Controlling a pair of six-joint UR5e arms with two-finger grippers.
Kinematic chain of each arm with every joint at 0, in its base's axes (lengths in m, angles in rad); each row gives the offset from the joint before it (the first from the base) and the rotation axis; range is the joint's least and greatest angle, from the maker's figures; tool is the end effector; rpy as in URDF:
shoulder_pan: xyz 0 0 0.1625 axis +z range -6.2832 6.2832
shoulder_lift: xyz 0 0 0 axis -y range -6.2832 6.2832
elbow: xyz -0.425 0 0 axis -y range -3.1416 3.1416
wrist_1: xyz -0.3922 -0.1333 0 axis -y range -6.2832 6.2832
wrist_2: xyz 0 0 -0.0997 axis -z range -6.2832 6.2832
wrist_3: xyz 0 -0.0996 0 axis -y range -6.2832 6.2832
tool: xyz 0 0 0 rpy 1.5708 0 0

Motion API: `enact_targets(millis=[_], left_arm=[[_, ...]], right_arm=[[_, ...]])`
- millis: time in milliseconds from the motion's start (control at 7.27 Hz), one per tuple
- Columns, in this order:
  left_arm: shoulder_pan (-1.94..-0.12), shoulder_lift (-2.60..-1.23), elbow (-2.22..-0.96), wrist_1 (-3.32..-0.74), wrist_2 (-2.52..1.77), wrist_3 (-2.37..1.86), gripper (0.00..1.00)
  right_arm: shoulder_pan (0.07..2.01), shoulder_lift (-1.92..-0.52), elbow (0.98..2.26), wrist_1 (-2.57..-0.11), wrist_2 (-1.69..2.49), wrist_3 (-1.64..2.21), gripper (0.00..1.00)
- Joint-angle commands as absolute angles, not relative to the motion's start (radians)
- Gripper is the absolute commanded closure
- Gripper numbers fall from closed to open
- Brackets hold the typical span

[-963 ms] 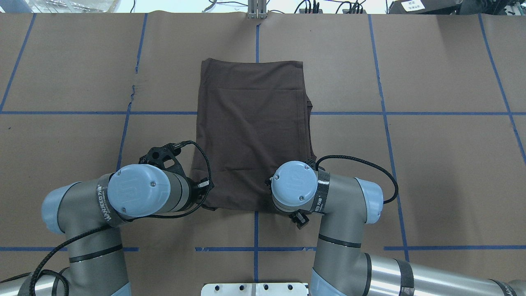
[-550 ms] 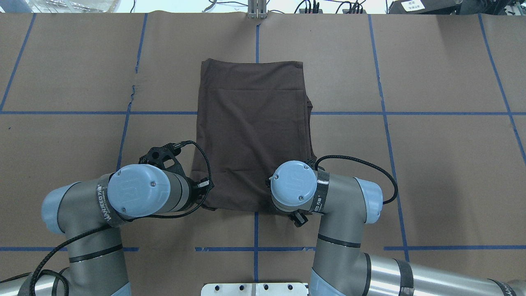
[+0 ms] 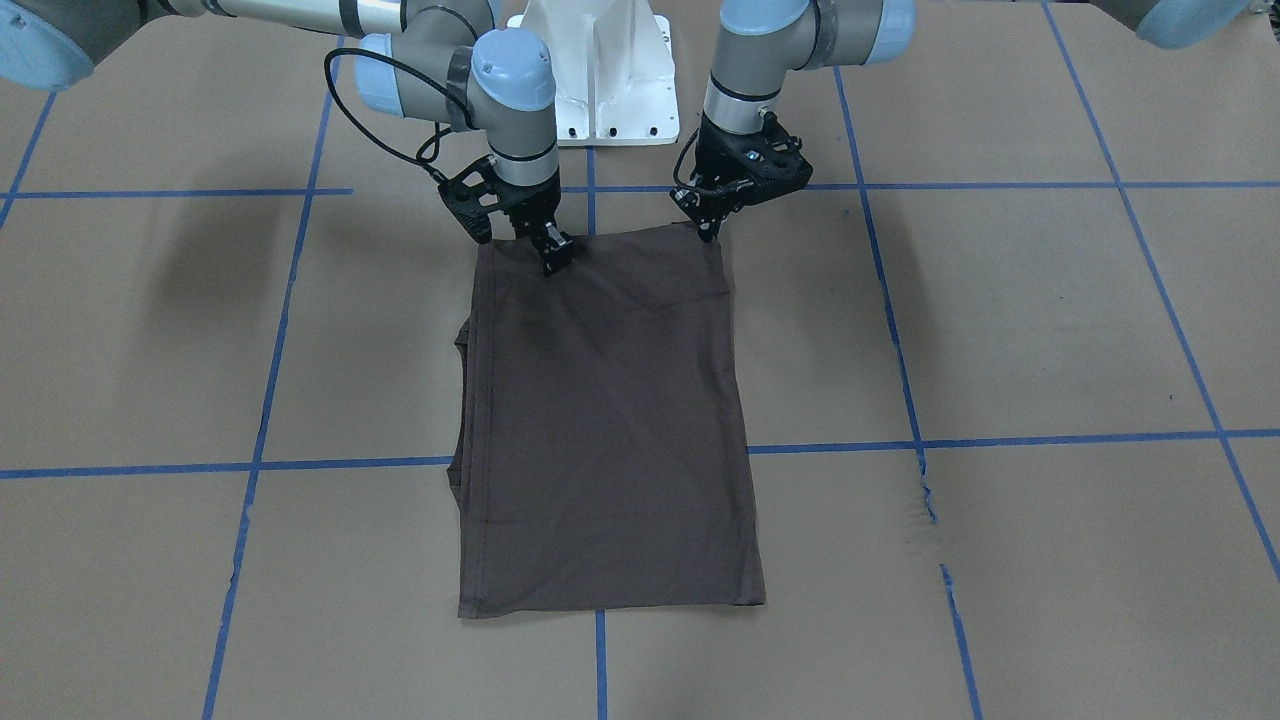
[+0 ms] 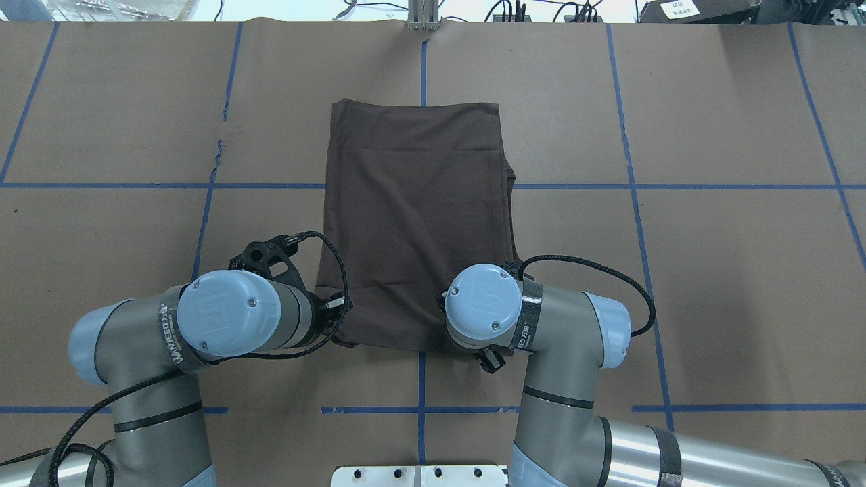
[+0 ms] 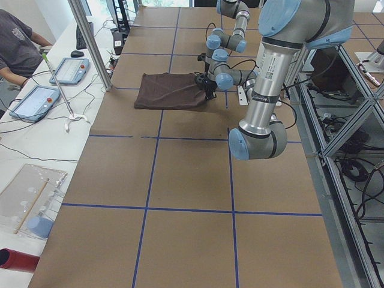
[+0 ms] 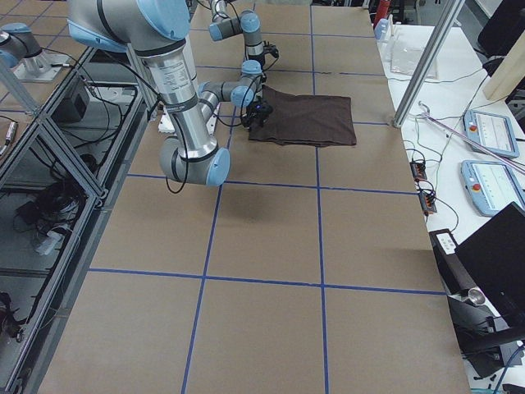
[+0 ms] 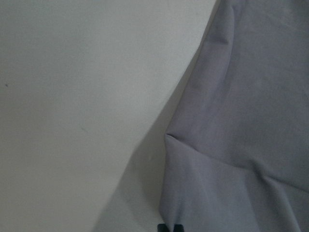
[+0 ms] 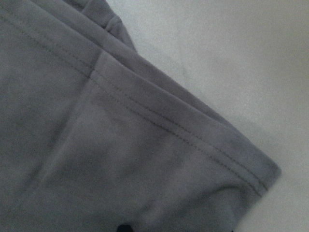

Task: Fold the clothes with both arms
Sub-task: 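Grasp the shirt's near edge with both grippers, then lift the near edge and fold it toward the far edge with both grippers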

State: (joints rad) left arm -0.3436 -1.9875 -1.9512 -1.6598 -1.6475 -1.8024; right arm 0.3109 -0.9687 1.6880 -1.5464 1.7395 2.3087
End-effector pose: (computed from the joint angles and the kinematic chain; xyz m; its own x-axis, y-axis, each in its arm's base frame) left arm 0.5095 -0.3158 0.2562 0.5153 -0.4274 -0.7428 0.4092 0.8843 -0.2250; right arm -0.6075 -0.3177 0.2591 0.3884 0.8214 0.4178 -0.6144 0.5687 -0.5469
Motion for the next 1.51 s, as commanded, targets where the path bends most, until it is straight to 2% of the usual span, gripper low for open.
enact_targets(millis=[0,688,963,1238,1376], left_arm=[[-0.344,-1.988,-1.951,-1.66,-1.647,-1.802,1.0],[-0.341,-1.997,-1.96,-1.658,-1.649,-1.802,1.0],[-0.324,-1.993,-2.029,-1.655,-1.649,-1.802,1.0],[-0.225,-1.985,-2.112,-1.591,-1.649,-1.804,1.0],[-0.18,-1.985,-2.141,-1.55,-1.649,-1.81,1.0]], right_arm=[[0.313,-0.966,1.698,-1.546,1.738,2.303,1.0],[0.324,-0.959,1.726,-1.546,1.738,2.299,1.0],[0.33,-1.007,1.817,-1.545,1.753,2.293,1.0],[0.284,-1.095,1.958,-1.543,1.753,2.28,1.0],[0.273,-1.101,1.989,-1.543,1.753,2.278,1.0]])
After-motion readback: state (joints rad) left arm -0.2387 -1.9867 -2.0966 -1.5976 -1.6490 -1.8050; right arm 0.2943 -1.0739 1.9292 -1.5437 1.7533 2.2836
